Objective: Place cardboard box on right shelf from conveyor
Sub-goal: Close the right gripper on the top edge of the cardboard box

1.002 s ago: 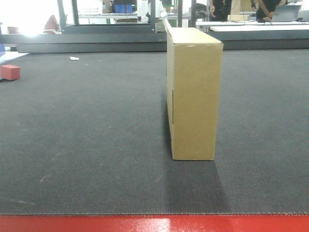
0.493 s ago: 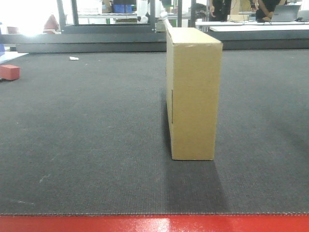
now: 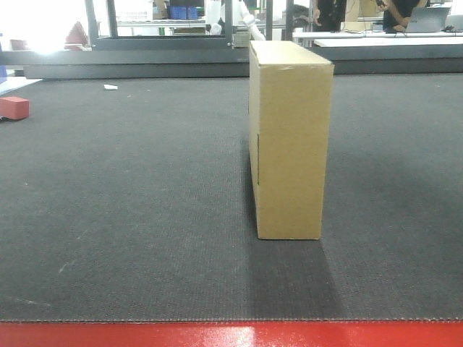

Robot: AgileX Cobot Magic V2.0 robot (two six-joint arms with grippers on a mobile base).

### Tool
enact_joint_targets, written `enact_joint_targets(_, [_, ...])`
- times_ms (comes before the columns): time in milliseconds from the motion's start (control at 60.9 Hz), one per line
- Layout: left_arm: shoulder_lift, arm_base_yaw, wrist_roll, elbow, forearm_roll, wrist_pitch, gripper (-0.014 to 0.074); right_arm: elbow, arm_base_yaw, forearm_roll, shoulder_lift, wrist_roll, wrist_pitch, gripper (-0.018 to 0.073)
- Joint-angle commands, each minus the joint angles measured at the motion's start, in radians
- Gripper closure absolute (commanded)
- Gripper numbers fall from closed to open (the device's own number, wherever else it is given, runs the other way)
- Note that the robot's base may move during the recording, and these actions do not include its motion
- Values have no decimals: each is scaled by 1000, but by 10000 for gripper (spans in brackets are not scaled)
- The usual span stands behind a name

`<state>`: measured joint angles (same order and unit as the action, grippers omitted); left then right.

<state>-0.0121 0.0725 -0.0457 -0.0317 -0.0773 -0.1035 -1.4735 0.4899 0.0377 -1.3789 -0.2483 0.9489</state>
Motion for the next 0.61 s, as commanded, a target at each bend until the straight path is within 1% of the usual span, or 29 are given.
enact_joint_targets(0, [-14, 6, 0, -8, -6, 89, 713, -151, 37, 56, -61, -130, 80, -21])
enact_joint_targets(115, [-14, 6, 0, -8, -6, 89, 713, -282, 85, 100, -158, -222, 188, -20])
enact_joint_targets(312, [-14, 6, 0, -8, -6, 89, 713, -389, 127, 153, -277, -298, 260, -20])
enact_joint_targets(411, [-14, 6, 0, -8, -6, 89, 713, -392, 138, 209, -307, -350, 267, -20])
enact_joint_targets(493, [-14, 6, 0, -8, -6, 89, 713, -392, 144, 236, -322, -379, 266, -20])
enact_joint_targets(591, [-14, 6, 0, -8, -6, 89, 713, -392, 151, 238, -334, -410, 236, -20])
